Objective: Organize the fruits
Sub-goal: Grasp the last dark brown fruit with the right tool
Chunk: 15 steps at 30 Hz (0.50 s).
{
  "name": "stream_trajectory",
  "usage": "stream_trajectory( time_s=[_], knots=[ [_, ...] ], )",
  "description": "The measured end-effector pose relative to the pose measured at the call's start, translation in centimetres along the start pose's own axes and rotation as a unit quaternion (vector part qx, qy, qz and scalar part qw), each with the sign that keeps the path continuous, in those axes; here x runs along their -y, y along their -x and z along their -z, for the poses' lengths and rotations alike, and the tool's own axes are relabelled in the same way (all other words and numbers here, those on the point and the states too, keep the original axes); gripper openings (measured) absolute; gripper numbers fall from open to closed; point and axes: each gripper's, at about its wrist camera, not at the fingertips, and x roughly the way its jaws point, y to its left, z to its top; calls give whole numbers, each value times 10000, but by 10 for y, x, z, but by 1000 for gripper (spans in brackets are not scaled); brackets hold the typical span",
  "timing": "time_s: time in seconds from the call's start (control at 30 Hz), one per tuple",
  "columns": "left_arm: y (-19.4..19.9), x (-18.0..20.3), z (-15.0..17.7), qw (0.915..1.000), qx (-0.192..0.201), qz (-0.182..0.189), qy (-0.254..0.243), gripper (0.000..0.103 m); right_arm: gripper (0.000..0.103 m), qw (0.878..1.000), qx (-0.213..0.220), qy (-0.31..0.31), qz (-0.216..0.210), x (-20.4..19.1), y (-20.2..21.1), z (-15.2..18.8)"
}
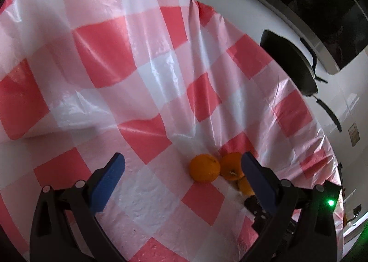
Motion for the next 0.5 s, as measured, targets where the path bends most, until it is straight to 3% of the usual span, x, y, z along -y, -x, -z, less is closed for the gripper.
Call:
stream_trajectory(
  time_s=[0.17,0.3,0.4,0.5],
  knots=[
    [-2,7,2,9995,-59,-61,-293,101,42,9971,496,-569,-128,8,36,23],
    [-8,18,8,9969,-297,-68,-720,101,42,9788,1125,-1632,-518,28,72,54],
    [-13,30,15,9923,-508,-27,-1125,101,42,9623,1307,-2240,-815,44,76,70],
    [-17,37,17,9891,-582,-120,-1348,101,42,9573,1373,-2394,-857,59,72,77]
  ],
)
